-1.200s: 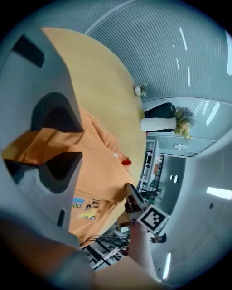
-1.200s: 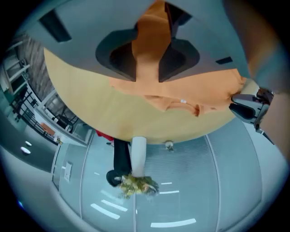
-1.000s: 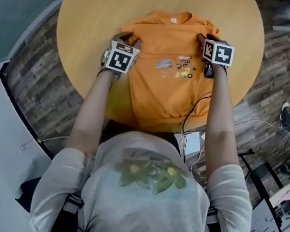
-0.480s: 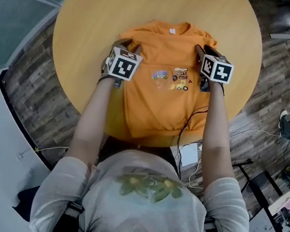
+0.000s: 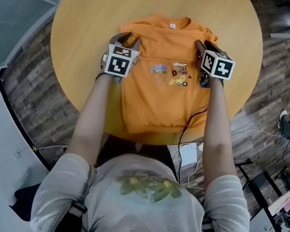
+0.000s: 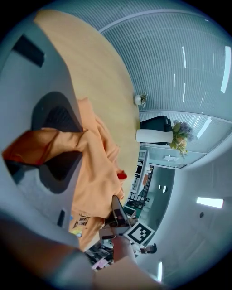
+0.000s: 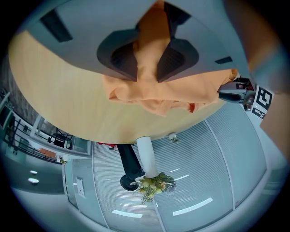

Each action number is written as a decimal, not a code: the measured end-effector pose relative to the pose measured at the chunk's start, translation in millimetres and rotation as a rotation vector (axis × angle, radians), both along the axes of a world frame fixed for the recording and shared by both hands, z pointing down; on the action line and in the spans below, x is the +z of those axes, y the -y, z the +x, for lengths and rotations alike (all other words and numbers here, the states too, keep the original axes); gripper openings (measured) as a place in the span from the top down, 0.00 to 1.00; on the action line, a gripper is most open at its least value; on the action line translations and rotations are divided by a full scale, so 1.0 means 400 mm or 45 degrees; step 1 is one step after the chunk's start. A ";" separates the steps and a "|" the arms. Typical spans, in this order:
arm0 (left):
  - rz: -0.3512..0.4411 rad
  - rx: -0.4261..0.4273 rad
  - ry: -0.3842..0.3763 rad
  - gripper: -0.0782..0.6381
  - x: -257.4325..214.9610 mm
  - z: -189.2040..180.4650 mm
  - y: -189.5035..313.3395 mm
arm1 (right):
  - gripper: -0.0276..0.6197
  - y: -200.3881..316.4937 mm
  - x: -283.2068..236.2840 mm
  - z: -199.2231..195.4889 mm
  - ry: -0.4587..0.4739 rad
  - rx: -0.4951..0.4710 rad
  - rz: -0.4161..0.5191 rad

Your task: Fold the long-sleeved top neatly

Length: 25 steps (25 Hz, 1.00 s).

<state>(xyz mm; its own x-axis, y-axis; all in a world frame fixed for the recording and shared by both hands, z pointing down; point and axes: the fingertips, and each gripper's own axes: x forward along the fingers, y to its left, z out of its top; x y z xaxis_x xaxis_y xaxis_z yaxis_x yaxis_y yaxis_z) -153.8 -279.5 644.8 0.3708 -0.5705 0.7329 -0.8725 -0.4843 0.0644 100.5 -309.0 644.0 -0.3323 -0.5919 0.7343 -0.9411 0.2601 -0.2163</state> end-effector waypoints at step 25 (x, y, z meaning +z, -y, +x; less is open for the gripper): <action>-0.197 0.064 -0.003 0.67 -0.109 -0.040 -0.532 | 0.60 -0.666 -0.088 0.129 -0.008 0.134 -0.201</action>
<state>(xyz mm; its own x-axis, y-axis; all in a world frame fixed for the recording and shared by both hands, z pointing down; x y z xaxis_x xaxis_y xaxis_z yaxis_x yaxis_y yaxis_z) -169.7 -66.8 601.4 0.3978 -0.4315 0.8097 -0.8470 -0.5119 0.1433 152.0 -42.8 608.9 -0.2699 -0.5004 0.8227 -0.9627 0.1237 -0.2405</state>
